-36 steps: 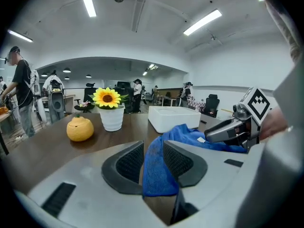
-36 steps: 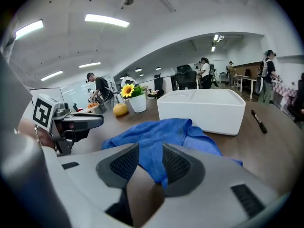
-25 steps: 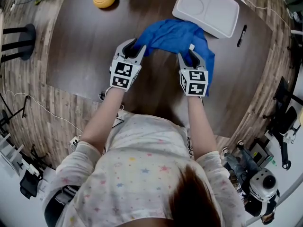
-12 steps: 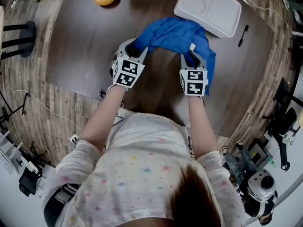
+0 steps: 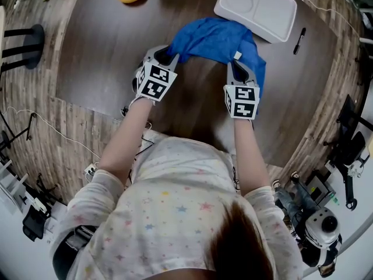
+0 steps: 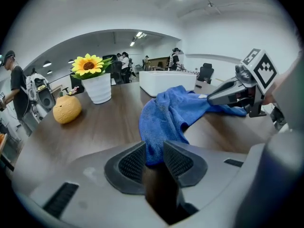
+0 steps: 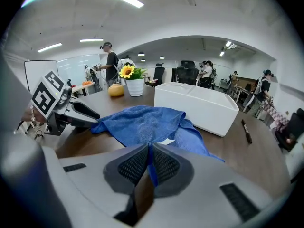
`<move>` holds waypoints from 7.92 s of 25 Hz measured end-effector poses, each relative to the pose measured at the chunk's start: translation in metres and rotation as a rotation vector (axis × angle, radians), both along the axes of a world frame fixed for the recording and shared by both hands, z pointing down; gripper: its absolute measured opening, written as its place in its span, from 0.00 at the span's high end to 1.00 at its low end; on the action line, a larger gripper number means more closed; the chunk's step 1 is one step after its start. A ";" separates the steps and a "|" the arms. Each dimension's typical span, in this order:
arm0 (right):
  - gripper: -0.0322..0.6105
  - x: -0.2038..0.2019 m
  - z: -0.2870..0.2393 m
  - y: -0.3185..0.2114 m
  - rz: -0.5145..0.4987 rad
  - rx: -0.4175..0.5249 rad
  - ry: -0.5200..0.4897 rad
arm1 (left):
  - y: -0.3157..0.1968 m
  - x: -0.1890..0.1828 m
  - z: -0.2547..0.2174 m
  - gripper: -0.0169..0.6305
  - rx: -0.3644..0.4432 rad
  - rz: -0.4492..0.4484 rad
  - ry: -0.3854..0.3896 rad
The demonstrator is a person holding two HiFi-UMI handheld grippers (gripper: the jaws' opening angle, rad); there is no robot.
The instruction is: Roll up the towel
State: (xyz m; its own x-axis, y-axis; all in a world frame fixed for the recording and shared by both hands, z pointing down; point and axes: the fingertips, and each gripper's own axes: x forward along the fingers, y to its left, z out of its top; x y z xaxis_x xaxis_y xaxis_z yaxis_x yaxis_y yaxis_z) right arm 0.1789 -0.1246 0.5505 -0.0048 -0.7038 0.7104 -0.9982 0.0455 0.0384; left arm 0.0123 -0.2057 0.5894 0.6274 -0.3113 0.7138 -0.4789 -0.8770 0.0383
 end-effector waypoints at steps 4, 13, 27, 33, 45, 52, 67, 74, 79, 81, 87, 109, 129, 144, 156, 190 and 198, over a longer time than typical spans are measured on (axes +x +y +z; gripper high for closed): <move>0.92 -0.001 -0.009 0.003 -0.009 0.025 -0.005 | 0.013 0.003 0.001 0.93 0.021 0.046 -0.042; 0.92 -0.001 -0.040 0.011 -0.003 0.099 -0.041 | 0.017 -0.004 -0.024 0.94 0.062 0.031 0.011; 0.92 0.011 -0.117 0.021 0.027 0.295 -0.094 | 0.012 0.002 -0.123 0.94 0.178 -0.016 0.191; 0.93 0.021 -0.167 0.026 0.023 0.406 -0.087 | 0.005 0.007 -0.176 0.94 0.236 -0.040 0.283; 0.93 0.046 -0.303 0.024 -0.023 0.655 -0.006 | -0.013 0.030 -0.312 0.94 0.407 -0.044 0.461; 0.93 0.057 -0.379 0.033 -0.046 0.775 0.069 | -0.012 0.036 -0.394 0.94 0.483 -0.042 0.564; 0.93 0.062 -0.491 0.062 -0.047 0.981 0.154 | 0.005 0.020 -0.517 0.94 0.664 -0.063 0.667; 0.93 0.052 -0.516 0.078 -0.066 1.042 0.143 | 0.027 0.010 -0.541 0.94 0.720 -0.059 0.671; 0.93 0.049 -0.535 0.102 -0.087 1.088 0.147 | 0.054 0.009 -0.562 0.94 0.766 -0.049 0.697; 0.93 0.044 -0.543 0.109 -0.097 1.105 0.149 | 0.063 0.000 -0.573 0.94 0.779 -0.052 0.733; 0.93 0.035 -0.571 0.132 -0.129 1.181 0.090 | 0.086 -0.022 -0.605 0.94 0.829 -0.068 0.802; 0.93 0.094 -0.315 -0.017 0.003 0.712 0.058 | -0.052 0.039 -0.342 0.94 0.467 -0.096 0.481; 0.92 0.057 -0.113 0.043 0.047 0.292 -0.072 | -0.013 0.016 -0.149 0.94 0.095 -0.080 0.302; 0.92 0.026 -0.060 0.122 0.058 0.120 -0.180 | 0.069 -0.024 -0.108 0.94 -0.064 -0.079 0.253; 0.92 0.015 -0.011 0.156 0.066 -0.046 -0.150 | 0.109 -0.037 -0.065 0.94 -0.091 -0.056 0.151; 0.76 0.023 0.002 0.166 0.182 -0.117 -0.154 | 0.046 -0.053 -0.064 0.75 0.011 -0.078 0.110; 0.74 0.016 0.006 0.157 0.199 -0.132 -0.159 | -0.011 0.007 -0.079 0.74 0.133 0.057 0.118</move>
State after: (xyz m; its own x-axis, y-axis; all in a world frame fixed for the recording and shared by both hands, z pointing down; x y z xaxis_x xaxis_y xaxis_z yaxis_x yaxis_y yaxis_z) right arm 0.1951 0.0323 0.5563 0.0060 -0.6033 0.7975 -0.9810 -0.1582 -0.1123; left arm 0.0193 -0.2166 0.5100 0.7235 -0.3595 0.5893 -0.4273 -0.9037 -0.0267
